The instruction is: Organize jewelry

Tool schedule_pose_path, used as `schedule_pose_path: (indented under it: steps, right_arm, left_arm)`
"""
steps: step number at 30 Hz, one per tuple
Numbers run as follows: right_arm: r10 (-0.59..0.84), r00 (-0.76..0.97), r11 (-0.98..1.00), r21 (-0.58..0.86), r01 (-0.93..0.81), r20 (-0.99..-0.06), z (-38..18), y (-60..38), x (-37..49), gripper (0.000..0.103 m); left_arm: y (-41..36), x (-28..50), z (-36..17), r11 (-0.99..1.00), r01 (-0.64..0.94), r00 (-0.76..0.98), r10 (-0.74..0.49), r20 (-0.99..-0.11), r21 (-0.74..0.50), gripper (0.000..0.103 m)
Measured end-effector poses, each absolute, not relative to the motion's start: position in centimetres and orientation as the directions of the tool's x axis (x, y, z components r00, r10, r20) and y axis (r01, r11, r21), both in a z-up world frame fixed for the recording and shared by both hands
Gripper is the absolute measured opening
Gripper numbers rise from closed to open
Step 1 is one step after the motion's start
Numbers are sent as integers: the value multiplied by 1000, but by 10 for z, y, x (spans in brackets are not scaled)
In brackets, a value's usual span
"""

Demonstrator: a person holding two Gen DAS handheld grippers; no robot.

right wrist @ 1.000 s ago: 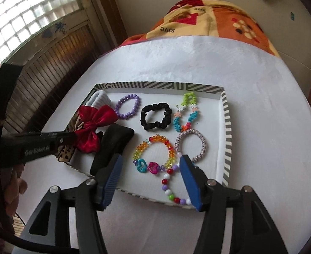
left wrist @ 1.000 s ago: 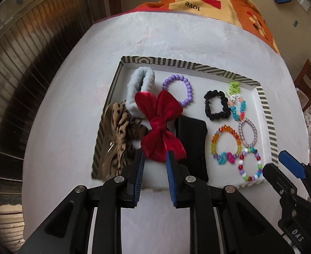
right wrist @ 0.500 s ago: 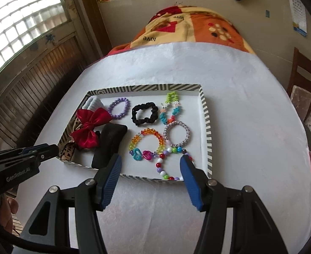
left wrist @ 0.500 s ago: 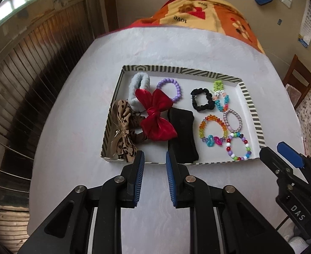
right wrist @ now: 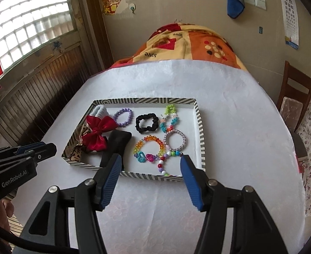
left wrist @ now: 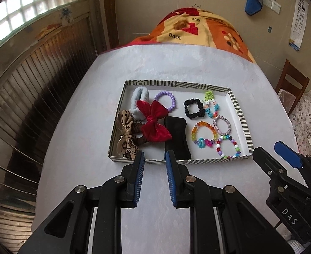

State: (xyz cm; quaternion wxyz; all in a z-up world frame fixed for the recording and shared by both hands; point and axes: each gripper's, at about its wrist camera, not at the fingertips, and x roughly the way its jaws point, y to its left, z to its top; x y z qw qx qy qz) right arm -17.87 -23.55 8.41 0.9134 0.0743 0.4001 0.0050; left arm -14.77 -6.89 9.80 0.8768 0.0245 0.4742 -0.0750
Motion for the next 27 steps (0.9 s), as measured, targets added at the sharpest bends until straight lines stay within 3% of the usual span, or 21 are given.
schedule_pose_path:
  steps: [27]
  right_arm:
    - [29, 671, 992, 106, 73, -740, 88, -231, -179, 63]
  left_arm:
    - [-68, -153, 100, 989, 146, 548, -108, -830, -33, 13]
